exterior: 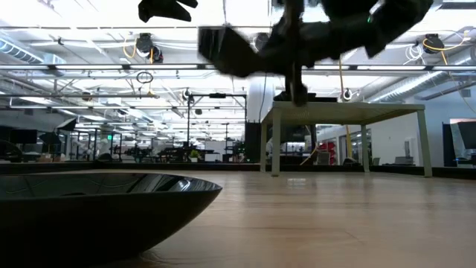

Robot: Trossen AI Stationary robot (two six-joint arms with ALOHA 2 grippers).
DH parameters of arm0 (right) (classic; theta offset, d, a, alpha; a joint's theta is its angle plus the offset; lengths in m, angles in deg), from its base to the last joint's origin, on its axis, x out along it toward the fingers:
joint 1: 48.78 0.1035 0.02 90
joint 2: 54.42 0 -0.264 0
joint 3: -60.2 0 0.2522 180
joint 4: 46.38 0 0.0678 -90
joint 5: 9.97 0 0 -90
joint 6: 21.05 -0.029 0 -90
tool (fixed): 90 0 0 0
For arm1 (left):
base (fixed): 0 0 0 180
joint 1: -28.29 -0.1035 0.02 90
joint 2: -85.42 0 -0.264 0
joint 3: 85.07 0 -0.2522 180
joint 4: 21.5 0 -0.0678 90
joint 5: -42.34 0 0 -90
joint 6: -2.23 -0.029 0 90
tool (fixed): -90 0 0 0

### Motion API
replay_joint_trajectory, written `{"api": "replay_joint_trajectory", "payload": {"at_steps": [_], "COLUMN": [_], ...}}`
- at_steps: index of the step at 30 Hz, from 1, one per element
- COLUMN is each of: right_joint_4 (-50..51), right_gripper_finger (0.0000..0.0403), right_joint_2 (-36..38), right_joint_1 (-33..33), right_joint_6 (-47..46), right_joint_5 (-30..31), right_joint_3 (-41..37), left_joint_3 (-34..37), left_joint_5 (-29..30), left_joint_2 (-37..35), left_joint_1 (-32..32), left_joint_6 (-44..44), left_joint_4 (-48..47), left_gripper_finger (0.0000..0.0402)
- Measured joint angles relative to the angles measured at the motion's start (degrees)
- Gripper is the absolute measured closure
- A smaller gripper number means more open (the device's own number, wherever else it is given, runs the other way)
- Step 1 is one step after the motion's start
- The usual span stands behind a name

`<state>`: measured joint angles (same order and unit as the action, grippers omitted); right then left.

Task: Pick & Place Mini shaped plates
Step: Stack the black distorted square plate on top of the distorted square plate on the shelf

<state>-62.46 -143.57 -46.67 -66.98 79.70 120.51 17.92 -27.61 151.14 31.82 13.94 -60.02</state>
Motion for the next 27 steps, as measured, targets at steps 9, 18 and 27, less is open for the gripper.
{"api": "replay_joint_trajectory", "payload": {"at_steps": [9, 18, 27], "right_joint_4": [14.0, 23.8, 26.0], "right_gripper_finger": [0.0402, 0.0403, 0.0403], "right_joint_2": [19.1, 30.3, 28.5], "right_joint_1": [-10.6, -27.8, -38.9], "right_joint_6": [3.6, 8.0, 12.6], "right_joint_5": [0.7, 1.7, -7.6], "right_joint_3": [0.1, 0.1, 0.1], "left_joint_3": [0.0, 0.0, 0.0], "left_joint_5": [0.0, 0.0, 0.0], "left_joint_2": [0.0, 0.0, 0.0], "left_joint_1": [0.0, -0.1, -1.1], "left_joint_6": [0.0, -1.5, -4.2], "left_joint_4": [0.0, 0.2, 1.1], "left_gripper_finger": [0.0192, 0.0192, 0.0192]}}
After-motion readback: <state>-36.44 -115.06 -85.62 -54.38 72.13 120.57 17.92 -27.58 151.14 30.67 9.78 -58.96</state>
